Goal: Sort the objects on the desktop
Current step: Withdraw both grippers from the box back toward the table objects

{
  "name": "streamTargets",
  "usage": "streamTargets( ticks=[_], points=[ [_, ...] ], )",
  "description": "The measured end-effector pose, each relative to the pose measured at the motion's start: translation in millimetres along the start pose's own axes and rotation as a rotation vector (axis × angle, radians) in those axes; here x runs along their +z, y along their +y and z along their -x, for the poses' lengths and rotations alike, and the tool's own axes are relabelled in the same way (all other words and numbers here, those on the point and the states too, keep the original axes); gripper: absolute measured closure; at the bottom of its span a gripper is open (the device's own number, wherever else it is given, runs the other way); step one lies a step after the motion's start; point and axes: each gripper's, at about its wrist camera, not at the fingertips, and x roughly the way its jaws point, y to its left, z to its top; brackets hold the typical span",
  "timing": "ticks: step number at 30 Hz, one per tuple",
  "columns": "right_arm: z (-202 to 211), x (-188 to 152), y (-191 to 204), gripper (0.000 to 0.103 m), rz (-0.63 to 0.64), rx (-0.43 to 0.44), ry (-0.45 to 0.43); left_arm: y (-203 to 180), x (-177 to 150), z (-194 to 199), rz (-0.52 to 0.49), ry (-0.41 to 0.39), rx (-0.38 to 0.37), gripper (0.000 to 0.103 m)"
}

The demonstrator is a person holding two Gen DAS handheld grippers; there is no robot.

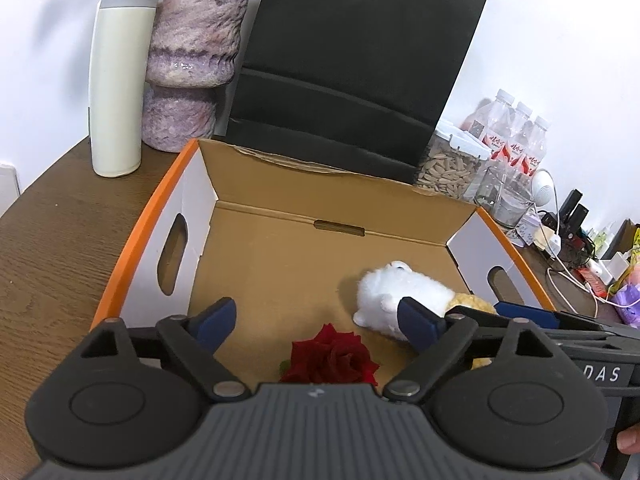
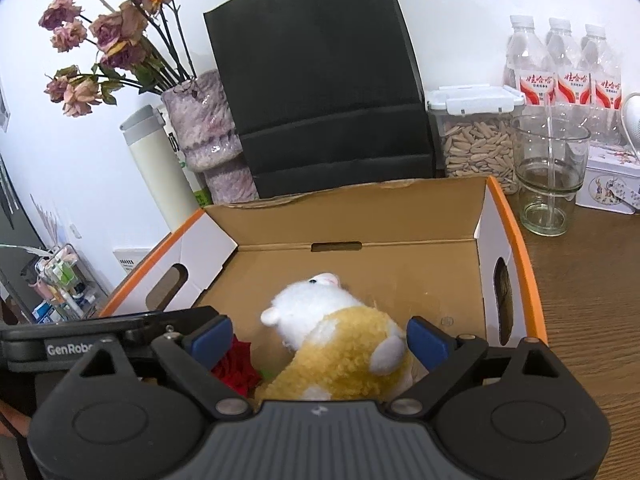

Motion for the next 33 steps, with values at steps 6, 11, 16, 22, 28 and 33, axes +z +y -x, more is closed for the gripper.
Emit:
streamTargets(
  ticks=[6,11,16,22,28,33],
  points=[
    [8.5,-1.5,2.2,0.009,0.001,0.0,-0.017,-2.6,-2.2,3.8,-0.001,-0.004,0.001,0.008],
    [19.5,-2.2,3.0,0.009,-0.005,0.003,-0.041,-3.5,-4.9,10.3,0.003,-0.016,-0.006,0.003],
    [31.9,-3.8,5.8,0.009,-0.007,0.007,-0.065,-3.9,-7.4,20.6,0.017,-0.041,-0.017,0.0],
    [52.8,-7.8,14.3,0.009,0.011,0.002,-0.107,1.4,-9.5,36.2,0.077,-0.066,-0.049,0.0],
    [74.4,-15.2,21.2,0.0,0.03,-0.005,-0.15,1.1,-14.8,59.0,0.083,-0.131,-0.076,0.0],
    [92.4,-25.0,26.5,0.0,0.035,0.0,-0.166,-3.2,-22.6,78.8,0.051,-0.189,-0.075,0.0]
  ],
)
